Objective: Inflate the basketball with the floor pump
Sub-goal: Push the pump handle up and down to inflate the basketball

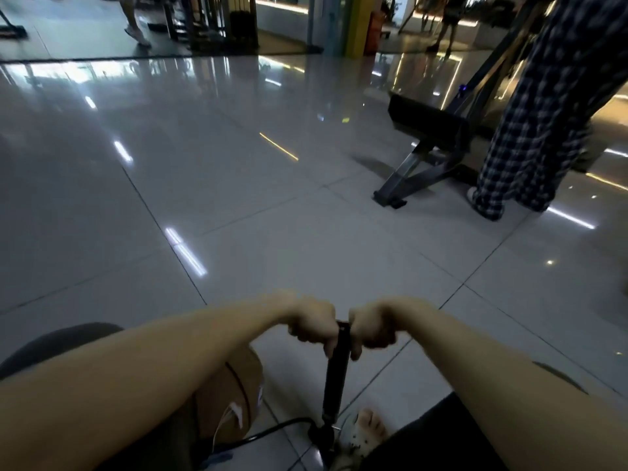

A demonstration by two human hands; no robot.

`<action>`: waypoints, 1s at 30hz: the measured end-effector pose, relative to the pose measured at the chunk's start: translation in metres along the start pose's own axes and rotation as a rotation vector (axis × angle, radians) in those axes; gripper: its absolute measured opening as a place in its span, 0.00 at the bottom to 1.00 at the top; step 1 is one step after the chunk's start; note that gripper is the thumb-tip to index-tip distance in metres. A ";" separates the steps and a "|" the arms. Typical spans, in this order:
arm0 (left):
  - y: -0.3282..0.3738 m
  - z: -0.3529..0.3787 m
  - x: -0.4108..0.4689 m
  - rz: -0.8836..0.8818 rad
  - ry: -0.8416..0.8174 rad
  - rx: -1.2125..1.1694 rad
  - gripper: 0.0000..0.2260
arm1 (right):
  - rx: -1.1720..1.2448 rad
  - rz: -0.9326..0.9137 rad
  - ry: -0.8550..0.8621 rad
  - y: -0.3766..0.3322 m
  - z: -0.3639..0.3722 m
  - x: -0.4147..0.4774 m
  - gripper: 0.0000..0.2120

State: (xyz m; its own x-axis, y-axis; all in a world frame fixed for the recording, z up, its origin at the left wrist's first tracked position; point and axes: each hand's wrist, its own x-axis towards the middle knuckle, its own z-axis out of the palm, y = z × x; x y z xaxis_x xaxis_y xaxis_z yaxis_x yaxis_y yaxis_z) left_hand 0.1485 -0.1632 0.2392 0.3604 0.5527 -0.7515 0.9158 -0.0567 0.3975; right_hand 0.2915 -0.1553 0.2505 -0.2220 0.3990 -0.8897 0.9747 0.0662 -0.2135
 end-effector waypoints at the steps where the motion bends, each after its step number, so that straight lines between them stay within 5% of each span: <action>1: 0.005 -0.018 -0.010 0.014 0.008 0.000 0.12 | 0.013 -0.017 0.031 -0.003 -0.016 -0.013 0.06; 3: 0.017 -0.055 -0.031 0.031 0.034 -0.015 0.12 | 0.032 -0.021 0.074 -0.010 -0.047 -0.041 0.01; 7: 0.024 -0.092 -0.047 0.058 0.036 -0.044 0.09 | 0.077 -0.057 0.105 -0.014 -0.077 -0.064 0.11; 20: -0.038 0.017 0.072 0.052 0.057 -0.012 0.06 | -0.013 0.028 0.100 0.015 0.011 0.086 0.05; 30: -0.014 0.006 0.034 0.078 0.071 0.086 0.12 | -0.006 0.072 -0.046 0.006 -0.001 0.032 0.03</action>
State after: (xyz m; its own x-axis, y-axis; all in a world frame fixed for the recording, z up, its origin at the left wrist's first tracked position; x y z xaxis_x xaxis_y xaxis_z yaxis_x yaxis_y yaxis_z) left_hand 0.1493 -0.1486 0.2049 0.4202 0.6012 -0.6797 0.8986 -0.1713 0.4039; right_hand 0.2905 -0.1417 0.2215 -0.1523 0.3603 -0.9203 0.9883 0.0446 -0.1461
